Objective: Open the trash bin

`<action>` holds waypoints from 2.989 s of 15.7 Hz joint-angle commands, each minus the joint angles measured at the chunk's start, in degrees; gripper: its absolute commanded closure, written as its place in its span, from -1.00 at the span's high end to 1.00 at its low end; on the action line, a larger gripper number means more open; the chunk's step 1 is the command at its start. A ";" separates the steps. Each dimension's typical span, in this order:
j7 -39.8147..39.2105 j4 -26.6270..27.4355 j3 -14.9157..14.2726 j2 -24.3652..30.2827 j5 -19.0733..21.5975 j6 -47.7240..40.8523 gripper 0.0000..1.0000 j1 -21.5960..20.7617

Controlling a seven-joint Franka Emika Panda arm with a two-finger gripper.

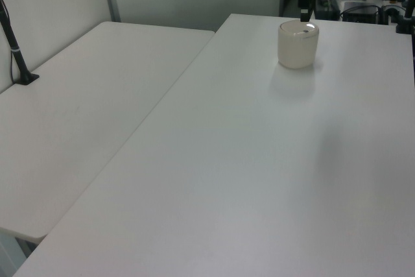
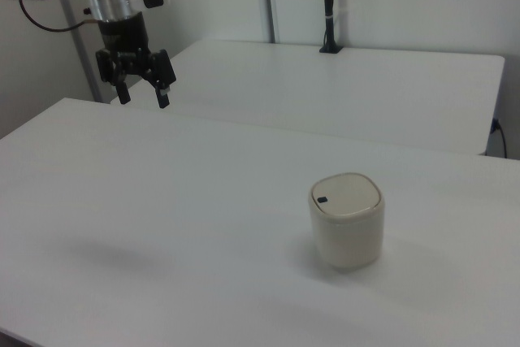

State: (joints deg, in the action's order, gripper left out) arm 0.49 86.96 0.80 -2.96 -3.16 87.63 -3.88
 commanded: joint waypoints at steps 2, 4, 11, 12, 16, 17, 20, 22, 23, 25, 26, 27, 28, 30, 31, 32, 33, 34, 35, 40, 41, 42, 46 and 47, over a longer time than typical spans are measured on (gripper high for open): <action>0.65 1.37 -0.45 1.64 0.08 -0.35 1.00 -0.42; 0.65 1.28 -0.53 1.64 0.08 -0.35 1.00 -0.42; 0.65 0.93 -0.45 1.55 0.17 -0.35 1.00 -0.25; 0.65 0.93 -0.45 1.55 0.17 -0.26 0.94 -0.25; -0.05 0.84 -0.71 1.55 0.61 -0.09 0.21 -0.25; -0.14 0.93 -0.71 1.46 0.61 0.00 0.02 -0.25; -1.46 0.93 -0.71 1.38 0.78 0.00 -0.48 -0.25; -1.46 0.93 -0.88 1.29 0.87 0.44 -0.87 -0.16; -1.11 0.93 -0.97 1.29 0.87 1.05 -1.00 -0.07; -0.41 0.93 -1.24 1.11 0.70 2.11 -1.00 0.80; -0.14 0.93 -1.24 1.11 0.61 2.55 -1.00 1.94; 0.21 0.84 -1.32 1.11 0.69 2.72 -1.00 3.52; 0.47 0.84 -1.24 1.11 0.70 2.99 -1.00 5.19; 0.56 0.93 -1.32 0.33 0.35 5.35 -1.00 6.95; 1.00 0.93 -1.32 -0.03 0.26 6.75 -1.00 8.18; 1.44 0.93 -1.32 -1.16 0.26 7.64 -1.00 9.84; 1.96 0.93 -1.32 -2.30 0.08 8.08 -1.00 11.08; 2.40 0.93 -1.32 -3.45 -0.01 9.22 -1.00 12.22; 3.19 0.93 -1.32 -4.59 -0.09 11.06 -1.00 13.63; 7.85 0.93 -1.32 -8.11 -0.01 19.06 -1.00 20.31; 7.94 0.93 -1.32 -8.55 -0.01 20.20 -1.00 21.54; 8.12 0.93 -1.32 -9.34 0.17 21.52 -1.00 22.59; 13.38 1.54 -2.99 -12.15 0.08 25.66 -1.00 24.27; 13.57 1.54 -3.69 -13.12 0.17 26.01 -1.00 24.27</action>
State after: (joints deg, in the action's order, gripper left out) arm 10.58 87.73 -1.05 -14.29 -3.19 110.97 20.55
